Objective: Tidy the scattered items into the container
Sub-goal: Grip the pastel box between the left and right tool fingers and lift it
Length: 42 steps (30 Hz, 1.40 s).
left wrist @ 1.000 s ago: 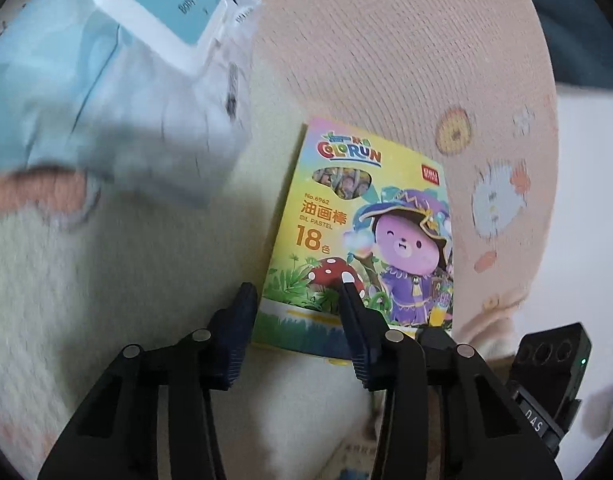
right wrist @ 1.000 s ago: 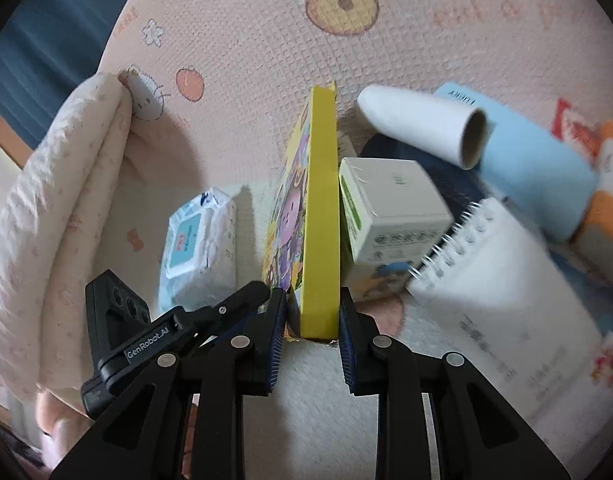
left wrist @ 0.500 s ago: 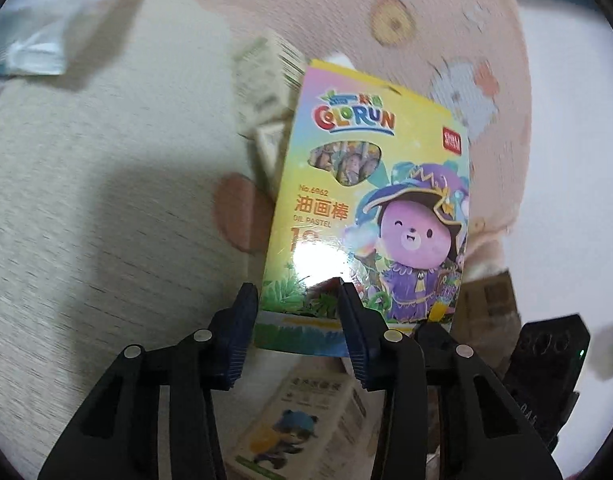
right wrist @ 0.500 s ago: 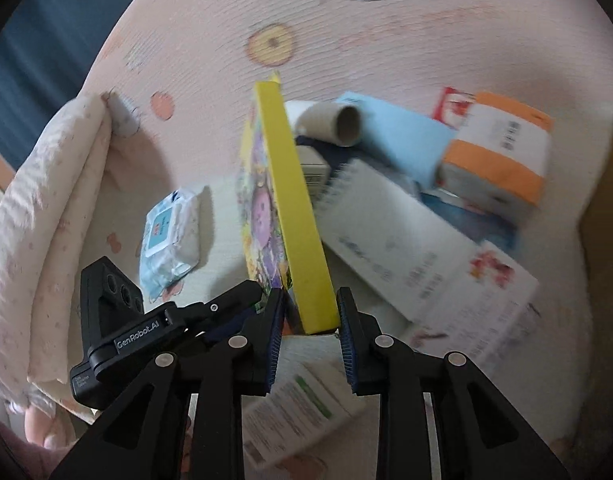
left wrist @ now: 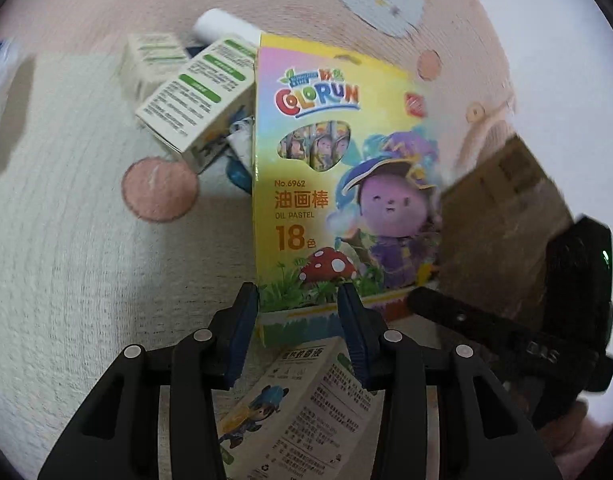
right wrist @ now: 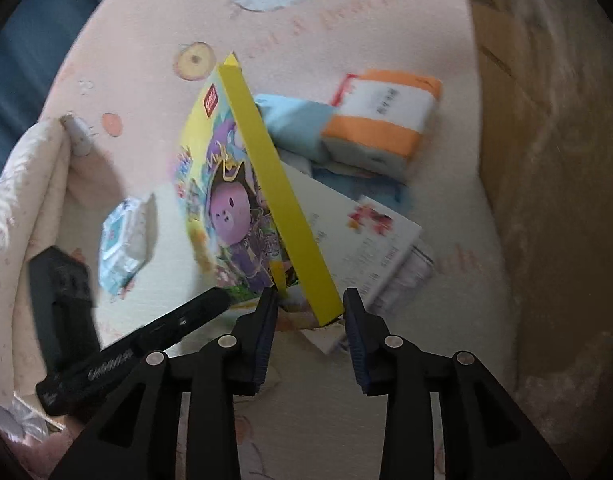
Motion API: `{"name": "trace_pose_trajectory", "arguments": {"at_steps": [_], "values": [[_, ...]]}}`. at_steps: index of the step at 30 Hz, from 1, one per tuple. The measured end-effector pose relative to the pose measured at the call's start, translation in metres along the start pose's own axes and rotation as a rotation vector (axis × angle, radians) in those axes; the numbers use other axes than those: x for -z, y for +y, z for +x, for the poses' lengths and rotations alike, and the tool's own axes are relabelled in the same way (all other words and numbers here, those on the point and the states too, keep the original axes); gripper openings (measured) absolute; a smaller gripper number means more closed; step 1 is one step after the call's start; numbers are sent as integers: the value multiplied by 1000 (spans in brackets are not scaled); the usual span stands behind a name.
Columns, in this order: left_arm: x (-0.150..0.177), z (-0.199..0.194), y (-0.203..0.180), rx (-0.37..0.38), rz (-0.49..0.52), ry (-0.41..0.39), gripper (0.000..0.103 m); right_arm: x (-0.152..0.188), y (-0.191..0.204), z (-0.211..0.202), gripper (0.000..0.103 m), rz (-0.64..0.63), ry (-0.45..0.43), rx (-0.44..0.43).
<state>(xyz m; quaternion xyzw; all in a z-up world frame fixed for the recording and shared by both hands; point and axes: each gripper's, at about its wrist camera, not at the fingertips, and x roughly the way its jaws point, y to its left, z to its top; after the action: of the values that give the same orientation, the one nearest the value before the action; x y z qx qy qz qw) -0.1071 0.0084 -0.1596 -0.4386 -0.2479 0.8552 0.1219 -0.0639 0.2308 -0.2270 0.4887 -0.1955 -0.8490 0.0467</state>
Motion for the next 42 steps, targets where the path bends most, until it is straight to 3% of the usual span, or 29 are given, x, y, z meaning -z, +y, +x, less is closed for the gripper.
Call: {"name": "trace_pose_trajectory", "arguments": {"at_steps": [3,7,9,11,13,16,19,23,31,33,35,42], "values": [[-5,-3,1,0,-28,-18,45,0,-7,1,32,-17,18,29],[-14,-5,-2,-44,-40,-43,47,-2,9,-10,32,-138,-43,79],[-17,-5,-6,-51,-18,-51,47,-6,17,-9,48,-211,-61,111],[-21,-2,-4,-56,-10,-42,47,-13,20,-6,52,-244,-78,129],[-22,2,-3,-48,-27,-18,47,-18,16,-2,52,-227,-75,129],[-20,13,0,51,-57,55,44,-21,5,3,52,-179,-63,134],[-20,23,3,13,-55,87,34,-13,8,7,51,-199,-41,141],[-23,23,6,23,-66,101,33,-1,13,19,41,-258,4,222],[-25,23,5,6,-49,113,33,-2,-2,21,41,-187,3,150],[-27,23,5,-10,-35,116,33,0,-2,25,41,-162,30,82],[-29,21,5,-21,-29,117,33,1,2,28,41,-152,22,89],[-55,1,23,-97,6,42,34,4,28,41,36,-154,83,16]]}}
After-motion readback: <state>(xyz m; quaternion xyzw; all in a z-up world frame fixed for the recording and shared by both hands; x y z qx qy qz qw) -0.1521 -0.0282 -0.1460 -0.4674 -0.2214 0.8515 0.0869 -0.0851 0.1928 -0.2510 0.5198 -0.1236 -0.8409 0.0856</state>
